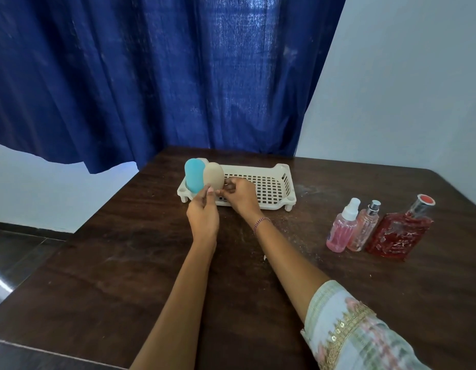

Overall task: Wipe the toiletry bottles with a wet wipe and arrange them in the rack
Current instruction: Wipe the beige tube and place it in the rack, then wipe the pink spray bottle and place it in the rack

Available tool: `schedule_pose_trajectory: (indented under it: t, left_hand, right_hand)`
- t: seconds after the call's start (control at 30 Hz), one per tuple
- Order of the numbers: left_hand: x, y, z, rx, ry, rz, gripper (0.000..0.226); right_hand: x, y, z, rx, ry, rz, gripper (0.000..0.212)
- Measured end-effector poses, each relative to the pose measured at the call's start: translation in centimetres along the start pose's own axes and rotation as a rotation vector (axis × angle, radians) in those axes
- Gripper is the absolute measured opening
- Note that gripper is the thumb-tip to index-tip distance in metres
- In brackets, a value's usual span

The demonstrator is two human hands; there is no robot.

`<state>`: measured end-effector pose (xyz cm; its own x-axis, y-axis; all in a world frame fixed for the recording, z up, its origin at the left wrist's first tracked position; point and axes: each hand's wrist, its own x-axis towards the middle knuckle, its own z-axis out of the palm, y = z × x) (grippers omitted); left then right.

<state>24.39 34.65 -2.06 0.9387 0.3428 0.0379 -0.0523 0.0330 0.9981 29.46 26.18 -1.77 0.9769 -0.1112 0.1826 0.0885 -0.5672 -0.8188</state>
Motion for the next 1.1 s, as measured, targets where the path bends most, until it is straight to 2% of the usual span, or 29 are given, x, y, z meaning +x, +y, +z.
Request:
schedule_pose_trajectory:
  t: [0.27,0.7,0.87,1.0,1.1]
  left_hand:
    - [-0.4,-1.0,-0.9,0.026,0.123,0.062,0.043]
    - [-5.0,0.7,0.7,0.097,-0.008,0.225,0.038]
    - [-8.6,0.9,1.7,0.113,-0.095,0.241,0.031]
    - [-10.7,2.0,3.9,0.169,-0.209,0.338,0.029]
    - [-11.7,4.0,6.1,0.234,-0.306,0.398,0.03]
  right_hand:
    - [-1.1,0.2,-0.1,-0.045,-0.03,-0.008,0.042]
    - [-7.6,-3.4,-6.9,-0.191,0.21,-0.35,0.03]
    - [-11.4,-2.7,-9.9,-0.431,0.372,-0.471,0.022]
    - [-13.2,-1.8,-13.7,-0.647,0.475,-0.412,0.019]
    - [-14.1,-1.2,-16.8,-0.867,0.455,-0.24,0.018]
